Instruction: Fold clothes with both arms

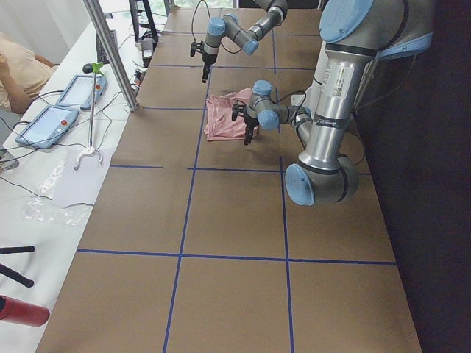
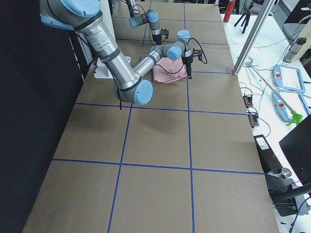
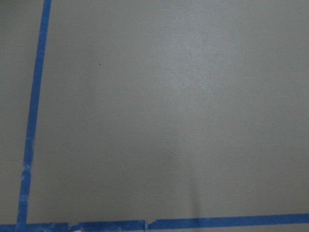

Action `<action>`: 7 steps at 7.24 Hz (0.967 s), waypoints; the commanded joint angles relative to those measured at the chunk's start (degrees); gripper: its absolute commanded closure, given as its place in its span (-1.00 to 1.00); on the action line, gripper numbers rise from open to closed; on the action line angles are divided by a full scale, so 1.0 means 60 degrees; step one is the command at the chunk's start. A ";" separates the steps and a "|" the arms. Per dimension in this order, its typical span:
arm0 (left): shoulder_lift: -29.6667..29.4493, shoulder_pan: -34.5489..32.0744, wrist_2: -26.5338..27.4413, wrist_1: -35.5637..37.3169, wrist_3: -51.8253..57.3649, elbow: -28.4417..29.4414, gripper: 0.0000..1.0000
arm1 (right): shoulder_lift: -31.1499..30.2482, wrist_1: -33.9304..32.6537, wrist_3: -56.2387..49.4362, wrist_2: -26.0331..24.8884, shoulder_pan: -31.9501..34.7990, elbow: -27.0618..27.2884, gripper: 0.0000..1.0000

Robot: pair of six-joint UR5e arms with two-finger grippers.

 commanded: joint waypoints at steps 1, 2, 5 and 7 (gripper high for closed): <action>0.0453 -0.0188 0.0173 0.0110 0.0872 -0.0111 -1.00 | -0.0082 0.0018 0.0000 -0.0009 0.0012 0.0010 -1.00; 0.0675 -0.0755 0.0100 0.0051 0.1589 -0.0301 -1.00 | -0.0227 0.0033 -0.0014 0.0049 0.0027 0.0169 -1.00; 0.0780 -0.3298 -0.1575 0.0153 0.4482 -0.0874 -1.00 | -0.1718 -0.0084 -0.1895 0.1347 0.1179 0.1720 -1.00; 0.1129 -0.5408 -0.2751 0.0299 0.7469 -0.0860 -1.00 | -0.2611 -0.0070 -0.3987 0.2578 0.2467 0.1883 -1.00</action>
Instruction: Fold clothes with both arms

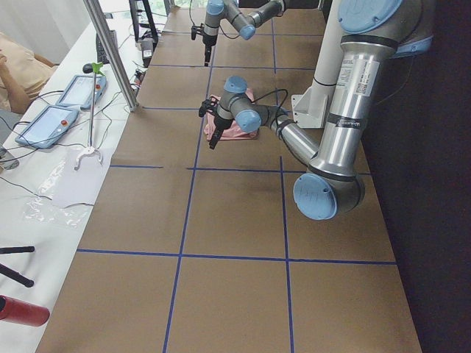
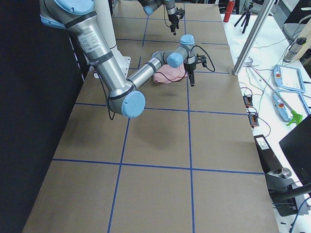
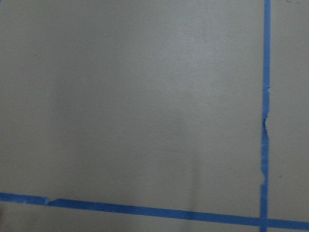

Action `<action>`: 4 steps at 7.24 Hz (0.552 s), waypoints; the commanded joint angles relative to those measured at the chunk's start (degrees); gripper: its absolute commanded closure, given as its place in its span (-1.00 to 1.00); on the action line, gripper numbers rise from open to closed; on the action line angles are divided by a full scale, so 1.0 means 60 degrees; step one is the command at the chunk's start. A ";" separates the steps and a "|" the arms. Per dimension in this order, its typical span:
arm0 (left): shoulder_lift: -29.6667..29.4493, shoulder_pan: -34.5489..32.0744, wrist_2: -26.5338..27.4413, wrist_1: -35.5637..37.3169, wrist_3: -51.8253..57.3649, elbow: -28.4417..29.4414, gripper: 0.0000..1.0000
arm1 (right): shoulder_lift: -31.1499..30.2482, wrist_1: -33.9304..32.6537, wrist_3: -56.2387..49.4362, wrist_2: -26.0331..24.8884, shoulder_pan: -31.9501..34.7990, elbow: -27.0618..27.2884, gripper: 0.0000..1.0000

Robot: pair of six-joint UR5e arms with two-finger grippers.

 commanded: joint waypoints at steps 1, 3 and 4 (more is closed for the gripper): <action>0.0542 -0.2464 -0.1412 0.0319 0.3467 0.0008 -1.00 | -0.1220 0.0001 -0.2585 0.1225 0.1521 0.0370 -1.00; 0.1405 -0.4633 -0.2380 0.0351 0.6197 0.0227 -1.00 | -0.2567 0.0001 -0.5220 0.2381 0.3204 0.0445 -1.00; 0.1801 -0.5571 -0.2747 0.0336 0.7209 0.0576 -1.00 | -0.3371 -0.0013 -0.6205 0.2953 0.4025 0.0431 -1.00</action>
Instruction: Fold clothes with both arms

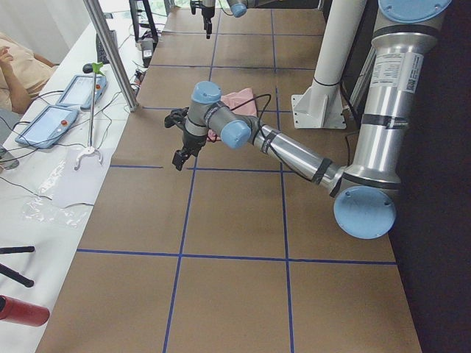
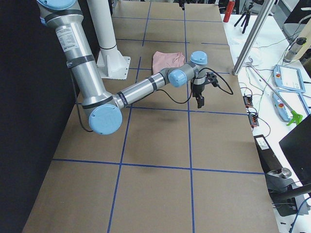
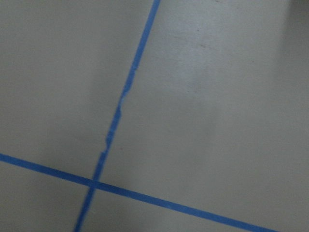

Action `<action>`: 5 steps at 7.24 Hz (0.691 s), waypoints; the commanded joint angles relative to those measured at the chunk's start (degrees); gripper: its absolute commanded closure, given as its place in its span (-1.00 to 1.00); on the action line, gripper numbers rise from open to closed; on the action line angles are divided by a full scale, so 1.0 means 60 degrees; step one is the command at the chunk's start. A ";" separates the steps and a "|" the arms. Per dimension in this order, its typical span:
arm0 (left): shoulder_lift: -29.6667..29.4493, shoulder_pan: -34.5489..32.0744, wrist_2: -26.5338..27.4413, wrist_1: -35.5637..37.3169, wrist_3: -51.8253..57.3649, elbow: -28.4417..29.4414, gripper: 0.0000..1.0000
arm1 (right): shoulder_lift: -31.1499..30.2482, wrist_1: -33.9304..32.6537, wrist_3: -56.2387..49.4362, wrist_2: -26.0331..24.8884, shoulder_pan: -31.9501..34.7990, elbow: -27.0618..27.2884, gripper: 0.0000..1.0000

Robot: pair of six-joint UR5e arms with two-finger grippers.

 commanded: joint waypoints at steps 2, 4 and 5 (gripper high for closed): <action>0.1435 -0.1864 -0.0840 -0.0155 0.1614 0.0949 -1.00 | -0.3050 0.0120 -0.2052 0.1322 0.2112 0.0051 -1.00; 0.1379 -0.2897 -0.0869 -0.0199 0.1730 0.1859 -1.00 | -0.3718 0.0106 -0.2083 0.1425 0.2976 0.0109 -1.00; 0.1451 -0.3050 -0.1769 -0.0025 0.1760 0.1862 -1.00 | -0.3850 0.0120 -0.2082 0.1427 0.3025 0.0139 -1.00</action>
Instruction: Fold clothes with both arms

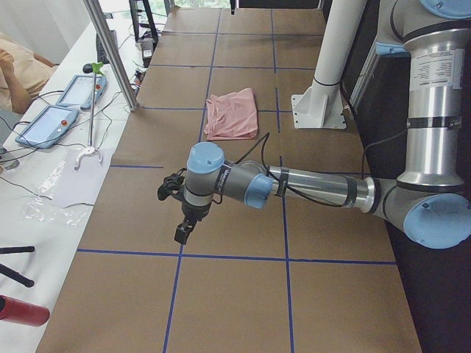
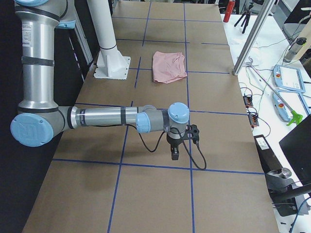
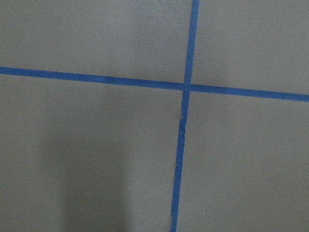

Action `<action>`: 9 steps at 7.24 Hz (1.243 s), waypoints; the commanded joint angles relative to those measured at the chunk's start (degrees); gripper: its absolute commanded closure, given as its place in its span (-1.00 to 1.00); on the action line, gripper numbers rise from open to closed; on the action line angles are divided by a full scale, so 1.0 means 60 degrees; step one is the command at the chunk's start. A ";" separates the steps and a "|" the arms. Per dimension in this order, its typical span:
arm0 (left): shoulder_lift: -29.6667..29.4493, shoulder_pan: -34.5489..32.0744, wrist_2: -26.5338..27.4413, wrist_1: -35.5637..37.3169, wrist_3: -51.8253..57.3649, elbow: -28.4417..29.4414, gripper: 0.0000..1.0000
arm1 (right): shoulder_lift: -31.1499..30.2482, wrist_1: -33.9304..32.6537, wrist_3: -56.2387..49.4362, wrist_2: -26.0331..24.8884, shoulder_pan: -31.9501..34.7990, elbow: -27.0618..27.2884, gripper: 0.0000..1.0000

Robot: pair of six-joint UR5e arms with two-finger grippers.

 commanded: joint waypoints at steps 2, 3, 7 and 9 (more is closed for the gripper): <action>0.0601 -0.0434 -0.2465 0.0070 0.0005 0.0399 -1.00 | -0.0327 -0.0006 -0.0033 -0.0042 0.0418 0.0114 -1.00; 0.0602 -0.0419 -0.2466 0.0099 -0.0039 0.0399 -1.00 | -0.0371 0.0008 -0.0034 -0.0072 0.0418 0.0114 -1.00; 0.0924 -0.0405 -0.2466 0.0055 0.0004 0.0370 -1.00 | -0.0459 0.0023 -0.0034 -0.0043 0.0418 0.0114 -1.00; 0.0939 -0.0405 -0.2451 0.0055 -0.0039 0.0414 -1.00 | -0.0460 0.0023 -0.0019 -0.0043 0.0403 0.0085 -1.00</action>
